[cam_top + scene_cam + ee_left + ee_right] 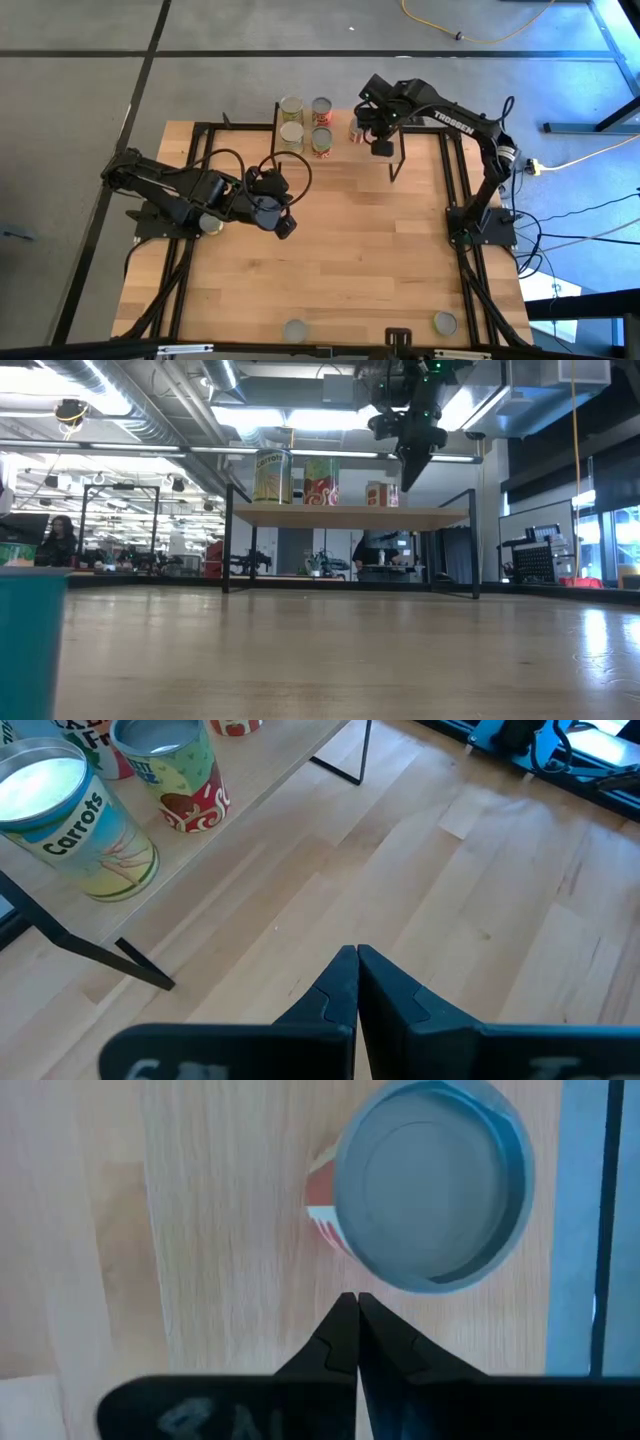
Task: Pick and place cans onto a shelf
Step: Put the canned tomatoes on the shelf
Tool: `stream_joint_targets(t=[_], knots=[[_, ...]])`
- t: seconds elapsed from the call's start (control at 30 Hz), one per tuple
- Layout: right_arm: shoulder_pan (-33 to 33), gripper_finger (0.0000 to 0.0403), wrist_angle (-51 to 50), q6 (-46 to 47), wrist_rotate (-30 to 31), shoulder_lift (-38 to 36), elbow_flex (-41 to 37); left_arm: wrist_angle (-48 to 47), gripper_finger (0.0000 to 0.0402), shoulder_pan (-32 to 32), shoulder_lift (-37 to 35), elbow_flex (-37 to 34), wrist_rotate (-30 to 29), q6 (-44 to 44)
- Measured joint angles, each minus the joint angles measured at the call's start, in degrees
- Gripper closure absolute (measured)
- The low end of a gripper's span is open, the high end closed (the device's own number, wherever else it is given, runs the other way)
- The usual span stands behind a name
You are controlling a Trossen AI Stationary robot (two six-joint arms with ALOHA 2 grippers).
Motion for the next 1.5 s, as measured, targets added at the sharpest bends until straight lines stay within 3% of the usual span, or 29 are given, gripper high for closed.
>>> stream_joint_targets(t=[0.17, 0.3, 0.57, 0.73, 0.93, 1.5], knots=[[-0.81, 0.0399, 1.47, -0.02, -0.73, 0.15, 0.0, 0.01, 0.0401, 0.0, 0.0, 0.0, 0.0, -0.21], [-1.04, 0.0399, 3.43, -0.9, -4.76, 0.24, 0.0, 0.01, 0.0401, 0.0, 0.0, 0.0, 0.0, -0.2], [-1.15, 0.0399, 9.33, -2.38, -4.95, 0.24, 0.0, 0.01, 0.0401, 0.0, 0.0, 0.0, -0.01, -0.2], [-1.15, 0.0399, 5.24, -2.14, -5.31, 0.23, 0.0, 0.02, 0.0401, 0.0, 0.0, 0.0, 0.0, -0.2], [-1.11, 0.0399, 1.21, -3.48, -15.78, 1.3, 0.02, 0.0, 0.0401, 0.0, 0.0, 0.0, 0.0, -0.2], [-0.9, 0.0399, 10.04, -3.87, -10.92, 5.33, 0.02, 0.02, 0.0401, -0.01, 0.0, 0.0, 0.09, -0.39]])
